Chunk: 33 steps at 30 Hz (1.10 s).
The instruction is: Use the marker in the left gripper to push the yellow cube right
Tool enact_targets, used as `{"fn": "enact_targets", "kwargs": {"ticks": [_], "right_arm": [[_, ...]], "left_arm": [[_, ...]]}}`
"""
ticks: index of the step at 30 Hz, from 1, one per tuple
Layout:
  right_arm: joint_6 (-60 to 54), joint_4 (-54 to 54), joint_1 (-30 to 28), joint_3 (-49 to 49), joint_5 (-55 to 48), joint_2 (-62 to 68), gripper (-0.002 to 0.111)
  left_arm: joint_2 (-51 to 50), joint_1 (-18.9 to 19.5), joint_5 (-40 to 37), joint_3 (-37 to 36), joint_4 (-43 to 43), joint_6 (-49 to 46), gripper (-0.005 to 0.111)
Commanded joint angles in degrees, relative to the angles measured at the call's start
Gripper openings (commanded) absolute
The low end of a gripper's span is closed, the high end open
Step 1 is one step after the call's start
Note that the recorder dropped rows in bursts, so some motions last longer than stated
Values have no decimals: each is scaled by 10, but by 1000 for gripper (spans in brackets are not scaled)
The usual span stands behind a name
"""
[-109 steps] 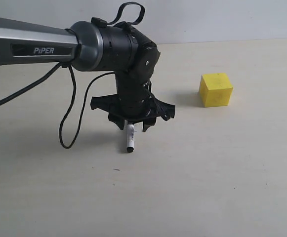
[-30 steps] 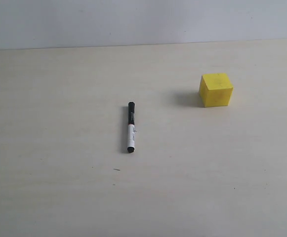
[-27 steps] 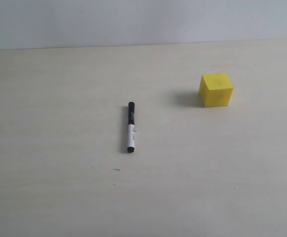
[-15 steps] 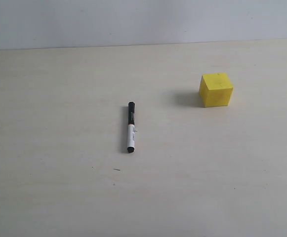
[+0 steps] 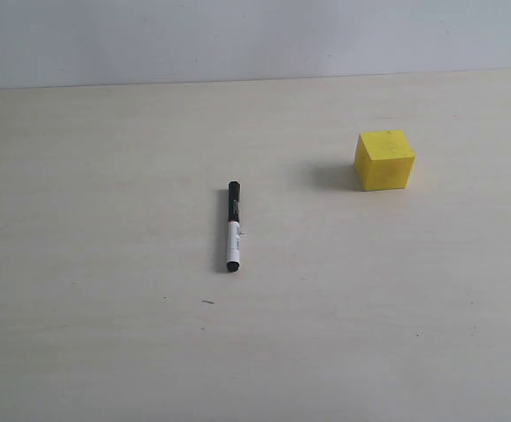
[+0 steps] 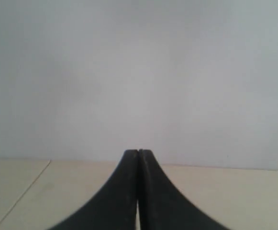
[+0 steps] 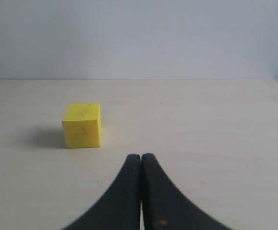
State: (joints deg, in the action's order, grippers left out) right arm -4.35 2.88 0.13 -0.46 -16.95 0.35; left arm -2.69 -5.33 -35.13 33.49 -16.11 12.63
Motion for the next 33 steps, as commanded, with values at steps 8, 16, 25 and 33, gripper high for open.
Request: {"fn": "enact_targets", "kwargs": {"ticks": [8,16,25,33], "right_arm": [[-1,1,2,2,5,-3,0],[-1,1,2,2,5,-3,0],[-1,0,2,2,5,-3,0],[-1,0,2,2,5,-3,0]], "left_arm": [[3,2,107,-138,-3,67,0],[27,2,149,-240,-3,66,0],[27,-20,176,-309,-2,66,0],[27,-34,137,-335,17,98,0]]}}
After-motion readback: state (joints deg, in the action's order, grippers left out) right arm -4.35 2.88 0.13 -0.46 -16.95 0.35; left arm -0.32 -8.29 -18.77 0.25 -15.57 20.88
